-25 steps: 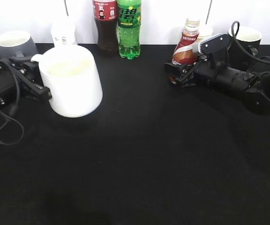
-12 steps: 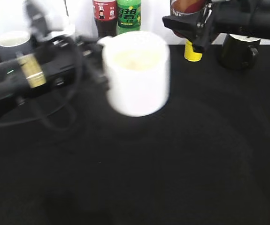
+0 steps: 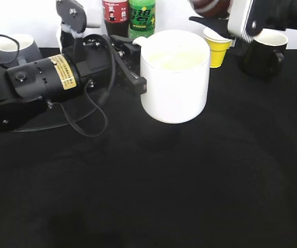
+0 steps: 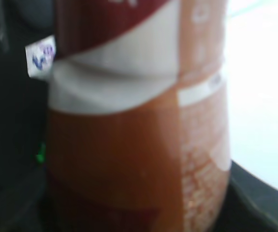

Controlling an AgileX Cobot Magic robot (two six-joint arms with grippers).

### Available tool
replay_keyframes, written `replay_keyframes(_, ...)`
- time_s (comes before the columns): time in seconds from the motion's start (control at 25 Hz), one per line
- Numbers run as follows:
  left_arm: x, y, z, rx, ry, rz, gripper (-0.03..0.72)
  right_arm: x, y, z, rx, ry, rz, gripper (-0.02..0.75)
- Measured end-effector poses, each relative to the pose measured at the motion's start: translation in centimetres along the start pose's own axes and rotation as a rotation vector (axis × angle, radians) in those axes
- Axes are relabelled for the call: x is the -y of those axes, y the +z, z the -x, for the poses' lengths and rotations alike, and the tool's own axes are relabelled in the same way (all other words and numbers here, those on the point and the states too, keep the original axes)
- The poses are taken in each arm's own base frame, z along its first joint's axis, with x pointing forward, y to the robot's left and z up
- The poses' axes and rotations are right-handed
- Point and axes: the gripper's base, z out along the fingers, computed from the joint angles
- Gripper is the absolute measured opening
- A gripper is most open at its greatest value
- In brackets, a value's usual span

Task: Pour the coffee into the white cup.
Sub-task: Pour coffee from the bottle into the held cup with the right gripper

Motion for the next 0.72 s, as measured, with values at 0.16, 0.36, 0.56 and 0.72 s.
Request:
replay_keyframes(0.16,0.02,0.00,-0.02,-0.002,0.002,-0.003,0.071,0.00,0.00,-0.02,-0.002,-0.095,0.000,0.517)
replay_keyframes(0.36,0.34,-0.01,-0.16,-0.017,0.032,-0.037,0.071,-0.01,0.00,-0.05,-0.005,-0.172,0.002,0.517)
replay_keyframes(0.56,0.35,-0.01,-0.16,-0.017,0.033,-0.039,0.071,-0.01,0.00,-0.06,-0.006,-0.241,0.002,0.517)
replay_keyframes(0.72,0.35,-0.01,-0.16,-0.017,0.033,-0.039,0.071,-0.01,0.00,-0.06,-0.006,-0.318,0.002,0.517)
